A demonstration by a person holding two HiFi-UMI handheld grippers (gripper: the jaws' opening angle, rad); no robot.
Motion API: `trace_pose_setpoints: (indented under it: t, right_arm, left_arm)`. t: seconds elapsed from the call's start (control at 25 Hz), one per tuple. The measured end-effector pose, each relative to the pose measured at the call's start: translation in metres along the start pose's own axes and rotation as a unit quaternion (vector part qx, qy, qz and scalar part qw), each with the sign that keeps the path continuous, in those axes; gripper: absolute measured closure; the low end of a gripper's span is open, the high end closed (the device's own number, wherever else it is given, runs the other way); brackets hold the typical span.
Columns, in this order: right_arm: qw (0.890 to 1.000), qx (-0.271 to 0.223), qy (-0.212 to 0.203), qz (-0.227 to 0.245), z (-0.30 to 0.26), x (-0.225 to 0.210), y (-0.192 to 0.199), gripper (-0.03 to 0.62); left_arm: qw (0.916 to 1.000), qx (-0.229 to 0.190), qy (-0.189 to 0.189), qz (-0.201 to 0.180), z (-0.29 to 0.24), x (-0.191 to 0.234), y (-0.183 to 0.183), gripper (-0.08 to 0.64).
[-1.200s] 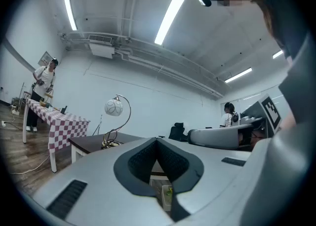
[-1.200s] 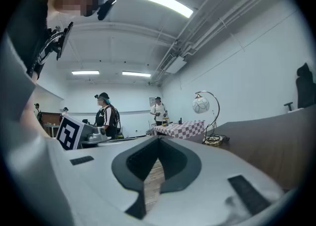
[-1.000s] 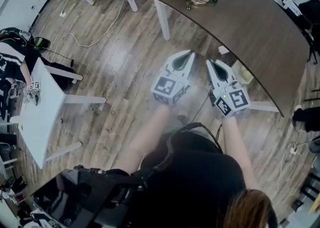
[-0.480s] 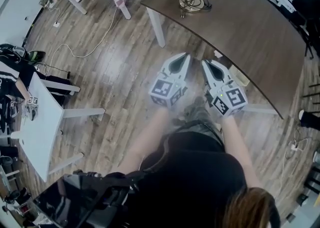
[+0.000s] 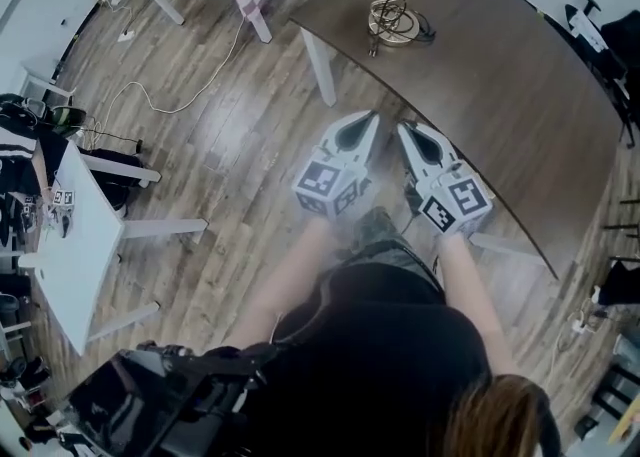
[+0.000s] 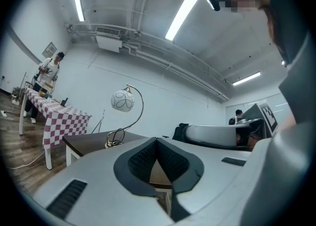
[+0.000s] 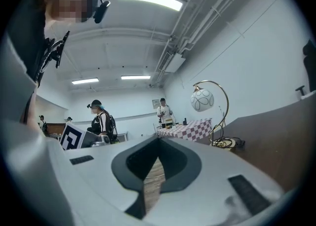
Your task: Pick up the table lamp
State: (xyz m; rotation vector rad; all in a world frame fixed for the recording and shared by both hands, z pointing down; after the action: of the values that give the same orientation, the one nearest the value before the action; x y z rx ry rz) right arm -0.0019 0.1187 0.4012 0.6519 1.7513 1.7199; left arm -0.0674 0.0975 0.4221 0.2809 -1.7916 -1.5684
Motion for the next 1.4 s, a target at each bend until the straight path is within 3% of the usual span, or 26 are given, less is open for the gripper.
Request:
trace_pose_setpoints:
  t: [0.4,0.84,1.4]
  right_arm:
    - [1.0,-0.003,-0.026,-0.012,-0.039,-0.061,-0.002,0.589]
    - [0.999,0.011,-0.05,-0.006,-0.07,-0.12,0.004,0.589]
    - [0.997,0.014,-0.062,-0.037,-0.087,-0.154,0.016,0.589]
  left_arm:
    - [0.9997,0.023,-0.001,-0.003,-0.07,0.024,0.003,0.558]
    - [0.9993,0.019,-0.031,0.009,-0.137,0.056,0.006,0.558]
    - [0.9981,0.032,-0.05,0.014,-0.174,0.073,0.018,0.558]
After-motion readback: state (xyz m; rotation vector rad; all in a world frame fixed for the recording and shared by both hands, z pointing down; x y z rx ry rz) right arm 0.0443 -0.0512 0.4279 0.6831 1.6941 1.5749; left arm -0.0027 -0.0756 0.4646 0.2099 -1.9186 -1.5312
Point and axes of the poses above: the fingertips, and each gripper's own axes: z backward along the fingers, x to its left, y out of its underside, the point moved 2 cm from there along z, backward along the fingers, and after that the axes turned 9 degrees about z, right-handed, at the moved point
